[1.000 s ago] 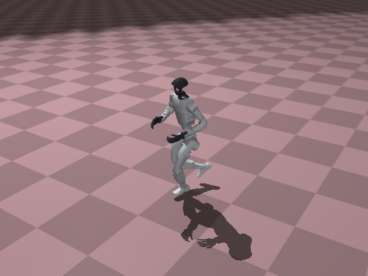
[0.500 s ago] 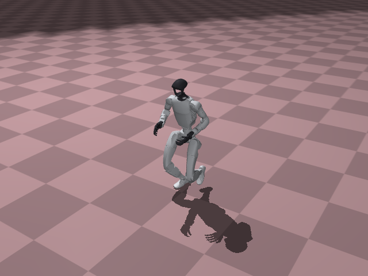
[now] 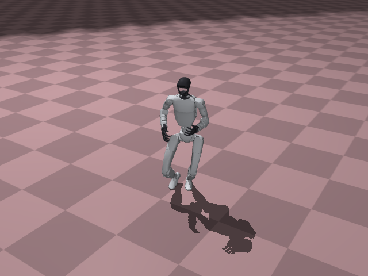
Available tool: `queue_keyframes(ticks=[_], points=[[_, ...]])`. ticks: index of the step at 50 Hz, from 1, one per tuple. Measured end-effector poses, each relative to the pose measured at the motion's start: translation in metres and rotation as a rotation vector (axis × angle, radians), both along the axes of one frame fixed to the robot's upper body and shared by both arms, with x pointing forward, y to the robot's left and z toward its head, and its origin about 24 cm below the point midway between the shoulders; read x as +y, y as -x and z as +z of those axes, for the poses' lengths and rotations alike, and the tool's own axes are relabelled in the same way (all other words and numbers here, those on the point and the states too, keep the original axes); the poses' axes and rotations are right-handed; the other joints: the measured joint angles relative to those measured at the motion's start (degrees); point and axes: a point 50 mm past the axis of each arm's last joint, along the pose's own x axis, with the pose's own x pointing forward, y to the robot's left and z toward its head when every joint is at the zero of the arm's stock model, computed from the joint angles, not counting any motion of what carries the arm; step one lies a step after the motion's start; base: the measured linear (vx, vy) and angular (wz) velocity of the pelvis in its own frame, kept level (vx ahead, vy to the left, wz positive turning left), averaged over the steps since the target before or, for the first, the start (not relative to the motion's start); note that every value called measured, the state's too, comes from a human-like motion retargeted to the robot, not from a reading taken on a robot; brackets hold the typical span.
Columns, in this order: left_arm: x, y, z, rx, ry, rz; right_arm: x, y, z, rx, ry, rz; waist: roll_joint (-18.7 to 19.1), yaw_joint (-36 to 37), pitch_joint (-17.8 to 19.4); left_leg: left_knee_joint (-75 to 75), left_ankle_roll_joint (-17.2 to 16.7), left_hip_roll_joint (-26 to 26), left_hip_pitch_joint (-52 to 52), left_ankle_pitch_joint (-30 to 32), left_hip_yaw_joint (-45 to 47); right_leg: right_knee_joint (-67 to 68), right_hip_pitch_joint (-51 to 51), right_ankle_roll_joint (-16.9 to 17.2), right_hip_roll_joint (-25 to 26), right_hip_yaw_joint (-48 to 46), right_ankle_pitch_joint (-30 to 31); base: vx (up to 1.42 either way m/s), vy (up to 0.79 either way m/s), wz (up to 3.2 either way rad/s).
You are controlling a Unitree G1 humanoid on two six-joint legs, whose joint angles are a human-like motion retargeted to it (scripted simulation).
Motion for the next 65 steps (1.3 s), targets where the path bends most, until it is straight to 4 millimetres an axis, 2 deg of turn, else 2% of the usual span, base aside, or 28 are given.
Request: queue_keyframes(ticks=[2, 5, 7, 9, 11, 14, 16, 18, 21, 25, 29, 32, 35, 38, 40, 42, 45, 49, 52, 55, 59, 62, 65], points=[[-0.004, 0.002, 0.009, -0.061, 0.017, -0.051, -0.012, 0.012, -0.005, 0.044, 0.017, -0.022, 2.51, -1.56, -0.48, -1.03, -3.17, 2.57, 3.72, 4.28, -1.53, -10.61, -1.26, 2.44, 5.04, -0.08, 2.98, 0.85, -0.08, 1.29], [-0.01, 0.009, 0.011, -0.092, 0.027, -0.13, -0.023, 0.024, -0.009, 0.085, 0.035, -0.046, 6.89, -1.75, -1.14, 1.24, -7.7, 8.05, 5.9, 12.21, -3.99, -27.37, -1.11, 6.84, 14.31, 0.75, 10.74, 0.79, -0.09, 0.91], [-0.013, 0.013, 0.005, -0.073, 0.029, -0.175, -0.028, 0.025, -0.008, 0.085, 0.034, -0.061, 9.98, -0.54, -1.03, 6.69, -8.78, 12.46, 5.41, 15.19, -5.56, -35.33, 0.28, 8.95, 20.02, 1.83, 16.46, 0.73, -0.09, 0.74], [-0.014, 0.017, -0.004, -0.028, 0.033, -0.202, -0.029, 0.023, -0.005, 0.066, 0.034, -0.072, 11.64, 0.62, -0.75, 13.87, -8.14, 16.0, 4.61, 15.58, -6.16, -36.28, 1.25, 9.07, 22.76, 2.44, 17.88, 0.69, -0.1, 0.98], [-0.013, 0.022, -0.021, 0.053, 0.032, -0.204, -0.03, 0.018, -0.001, 0.036, 0.044, -0.08, 12.09, 2.07, -0.74, 21.95, -6.52, 18.91, 3.16, 13.89, -6.05, -32.17, 1.63, 7.2, 23.29, 2.26, 13.82, 0.66, -0.11, 1.12], [-0.008, 0.031, -0.057, 0.232, 0.009, -0.154, -0.032, 0.0, 0.002, -0.024, 0.096, -0.108, 12.17, 4.3, 0.18, 32.65, -3.58, 22.61, -0.03, 9.67, -6.27, -25.11, 3.72, 2.86, 22.43, 0.78, 2.09, 0.63, -0.11, 1.25], [-0.002, 0.037, -0.083, 0.367, -0.022, -0.089, -0.033, -0.021, 0.002, -0.069, 0.146, -0.146, 11.59, 5.11, 1.58, 36.46, -1.93, 23.2, -2.99, 7.24, -6.36, -21.49, 5.94, 1.23, 20.95, -0.21, -4.6, 0.61, -0.11, 1.49], [0.005, 0.045, -0.106, 0.483, -0.043, -0.027, -0.032, -0.042, 0.002, -0.106, 0.178, -0.188, 10.66, 6.18, 2.55, 36.44, -0.92, 22.5, -6.36, 5.51, -5.5, -19.82, 8.66, 0.79, 19.18, -1.23, -8.52, 0.59, -0.09, 1.39], [0.017, 0.063, -0.124, 0.58, -0.049, 0.016, -0.028, -0.06, 0.003, -0.127, 0.159, -0.235, 8.94, 8.89, 1.97, 29.26, -0.75, 20.71, -10.55, 4.34, -2.55, -21.59, 13.19, 1.99, 16.55, -2.32, -9.07, 0.59, -0.06, 1.05], [0.031, 0.085, -0.125, 0.605, -0.04, 0.014, -0.019, -0.062, 0.0, -0.096, 0.086, -0.233, 6.34, 13.01, -0.5, 12.32, -3.21, 18.2, -12.25, 6.05, 2.32, -27.63, 19.55, 4.91, 12.76, -4.87, -3.09, 0.58, -0.02, 0.91], [0.038, 0.098, -0.122, 0.608, -0.038, 0.01, -0.009, -0.053, -0.004, -0.065, 0.047, -0.172, 3.43, 14.0, -3.14, -7.79, -7.65, 13.67, -9.24, 14.52, 7.94, -31.53, 24.07, 9.93, 9.17, -6.83, 9.07, 0.53, 0.05, 1.29], [0.039, 0.103, -0.125, 0.625, -0.023, 0.024, -0.005, -0.047, -0.004, -0.07, 0.054, -0.118, 1.47, 13.02, -3.86, -16.56, -8.93, 9.53, -5.63, 19.67, 11.32, -28.37, 26.09, 11.72, 5.96, -7.32, 13.26, 0.45, 0.09, 1.46], [0.037, 0.103, -0.128, 0.641, -0.004, 0.051, -0.002, -0.041, -0.004, -0.077, 0.077, -0.075, 0.33, 11.96, -4.02, -11.53, -5.71, 7.57, -5.19, 16.28, 11.41, -18.73, 26.44, 11.03, 3.45, -6.89, 13.16, 0.4, 0.07, 1.32], [0.034, 0.092, -0.128, 0.623, -0.05, 0.083, -0.008, -0.035, -0.013, -0.057, 0.137, -0.082, -0.86, 10.64, -2.09, -3.47, -0.02, 3.69, -4.98, 6.78, 8.89, -4.55, 25.16, 10.0, 0.1, -4.87, 12.24, 0.38, 0.05, 1.44], [0.029, 0.079, -0.128, 0.596, -0.122, 0.095, -0.016, -0.029, -0.028, -0.002, 0.203, -0.11, -1.28, 9.81, -0.44, 0.41, 1.74, 1.51, -4.87, 2.53, 6.97, 3.52, 22.81, 8.21, -1.34, -3.21, 10.33, 0.35, -0.01, 1.68], [0.021, 0.06, -0.127, 0.563, -0.193, 0.09, -0.028, -0.022, -0.05, 0.083, 0.275, -0.144, -0.97, 9.33, 0.9, 1.07, 1.74, -0.5, -3.76, 0.52, 4.35, 8.0, 19.12, 5.41, -2.05, -1.63, 6.57, 0.34, -0.03, 1.84], [0.008, 0.04, -0.124, 0.521, -0.238, 0.048, -0.049, -0.001, -0.082, 0.247, 0.361, -0.183, 0.37, 8.15, 2.09, -1.82, 1.33, -3.85, -0.31, -0.11, -0.1, 8.68, 13.85, 2.04, -1.87, 0.44, 0.38, 0.33, -0.03, 2.1], [-0.003, 0.028, -0.113, 0.449, -0.25, -0.03, -0.075, 0.037, -0.108, 0.434, 0.417, -0.227, 2.38, 5.8, 2.71, -9.16, -2.25, -4.46, 6.16, 1.6, -5.27, -1.14, 9.27, 1.48, 2.58, 2.95, -5.02, 0.34, -0.15, 2.41], [-0.009, 0.025, -0.106, 0.397, -0.266, -0.086, -0.089, 0.063, -0.118, 0.536, 0.435, -0.267, 3.68, 4.5, 2.67, -14.04, -4.67, -3.58, 10.11, 2.87, -8.74, -11.9, 7.15, 3.7, 8.79, 6.87, -5.89, 0.34, -0.2, 2.36], [-0.011, 0.027, -0.102, 0.36, -0.3, -0.127, -0.098, 0.082, -0.125, 0.61, 0.44, -0.312, 5.04, 4.36, 2.07, -16.9, -6.5, -2.42, 12.39, 3.42, -13.19, -22.72, 6.15, 6.77, 16.26, 12.47, -4.35, 0.31, -0.23, 1.98], [-0.015, 0.029, -0.101, 0.343, -0.309, -0.168, -0.1, 0.095, -0.129, 0.652, 0.434, -0.347, 6.31, 5.29, 1.52, -15.39, -7.61, -1.2, 13.62, 1.41, -18.21, -29.76, 6.82, 8.69, 22.37, 17.23, -2.68, 0.26, -0.27, 1.6], [-0.018, 0.034, -0.107, 0.373, -0.277, -0.19, -0.097, 0.094, -0.13, 0.647, 0.428, -0.357, 7.31, 6.4, 1.8, -11.32, -8.22, 0.16, 14.78, -1.69, -20.5, -29.93, 9.43, 7.84, 23.12, 15.17, -3.57, 0.24, -0.29, 1.45], [-0.02, 0.044, -0.119, 0.44, -0.216, -0.194, -0.09, 0.088, -0.13, 0.626, 0.42, -0.354, 7.76, 7.73, 2.06, -2.69, -9.18, 2.78, 13.19, -3.35, -18.4, -26.4, 11.04, 5.87, 21.9, 10.96, -7.47, 0.2, -0.26, 1.46]])
